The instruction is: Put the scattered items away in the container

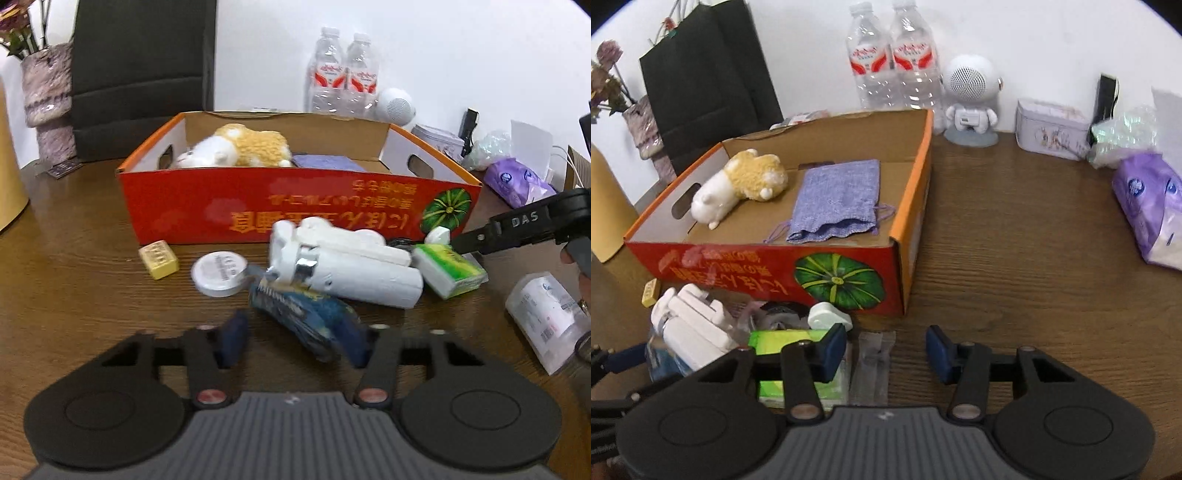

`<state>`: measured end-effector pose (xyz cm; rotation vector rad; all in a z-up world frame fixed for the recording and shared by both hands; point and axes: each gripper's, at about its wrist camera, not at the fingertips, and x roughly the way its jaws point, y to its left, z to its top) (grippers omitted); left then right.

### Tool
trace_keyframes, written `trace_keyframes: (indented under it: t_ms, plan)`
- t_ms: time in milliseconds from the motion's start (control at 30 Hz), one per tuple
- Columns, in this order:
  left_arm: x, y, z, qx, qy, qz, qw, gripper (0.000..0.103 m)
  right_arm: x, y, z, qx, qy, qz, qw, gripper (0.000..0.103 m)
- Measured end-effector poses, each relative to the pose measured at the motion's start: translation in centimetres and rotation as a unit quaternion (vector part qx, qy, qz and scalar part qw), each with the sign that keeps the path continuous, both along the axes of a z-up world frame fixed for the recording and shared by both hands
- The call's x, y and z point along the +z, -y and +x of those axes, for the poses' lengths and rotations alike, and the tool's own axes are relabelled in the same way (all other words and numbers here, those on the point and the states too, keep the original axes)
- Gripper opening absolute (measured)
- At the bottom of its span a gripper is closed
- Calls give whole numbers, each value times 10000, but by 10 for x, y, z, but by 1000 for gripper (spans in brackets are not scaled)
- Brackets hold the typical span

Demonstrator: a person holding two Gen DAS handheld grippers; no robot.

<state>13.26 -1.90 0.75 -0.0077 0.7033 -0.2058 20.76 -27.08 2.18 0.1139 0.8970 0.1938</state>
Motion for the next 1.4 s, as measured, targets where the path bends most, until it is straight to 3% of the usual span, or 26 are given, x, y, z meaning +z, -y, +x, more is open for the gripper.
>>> trace_keyframes:
  t_ms: [67, 100, 200, 267, 300, 333, 367, 433, 533, 700, 833, 933, 1033, 1133, 1267, 1333, 1400]
  plan:
    - [3, -9, -4, 71, -26, 17, 10000, 45, 0, 5, 2, -84, -95, 11, 9999, 36]
    - [3, -12, -2, 116, -26, 10, 9999, 45, 0, 5, 1, -52, -69, -47, 10000, 37]
    - [2, -16, 6, 244, -118, -81, 9996, 63, 1, -1, -1, 111, -44, -187, 9998, 37]
    - [2, -11, 10, 253, -117, -9, 9996, 49, 1, -15, -3, 365, -22, -404, 9985, 38]
    - [3, -8, 10, 154, -102, -28, 9998, 25, 1, -22, -4, 444, 14, -613, 9971, 38]
    - [3, -7, 10, 33, -136, -146, 9998, 12, 1, -29, -6, 508, 53, -819, 9953, 33]
    - [4, -6, 9, 38, -150, -172, 9997, 11, 2, -32, -7, 543, 49, -808, 9952, 21]
    - [5, -6, 3, 112, -53, -35, 9999, 5, 3, -34, -11, 613, 48, -790, 9950, 20]
    - [12, -14, -10, 246, 64, -35, 9997, 4, 6, -34, -21, 641, 110, -854, 9942, 19]
    - [41, -25, -57, 401, 726, 73, 9965, 3, 33, -25, -54, 456, 766, -690, 9936, 19]
    - [57, -32, -104, 246, 841, -447, 9952, 3, 66, -21, -107, 439, 1400, -242, 9889, 19]
    - [59, -28, -136, 71, 814, -748, 9938, 3, 68, -29, -151, 581, 1499, 233, 9867, 19]
    - [60, -21, -150, -213, 708, -992, 9923, 3, 50, -42, -182, 698, 1224, 667, 9878, 19]
    - [76, -19, -134, -480, 844, -1029, 9899, 3, 41, -54, -189, 862, 1037, 751, 9880, 19]
    - [128, -24, -66, -712, 1209, -1082, 9842, 4, 80, -53, -162, 756, 1521, 605, 9836, 19]
    - [146, -20, -7, -1010, 1008, -1084, 9838, 4, 108, -54, -127, 664, 1744, 473, 9813, 20]
    - [146, -15, 55, -1253, 365, -1352, 9822, 4, 129, -50, -75, 582, 1694, 365, 9831, 20]
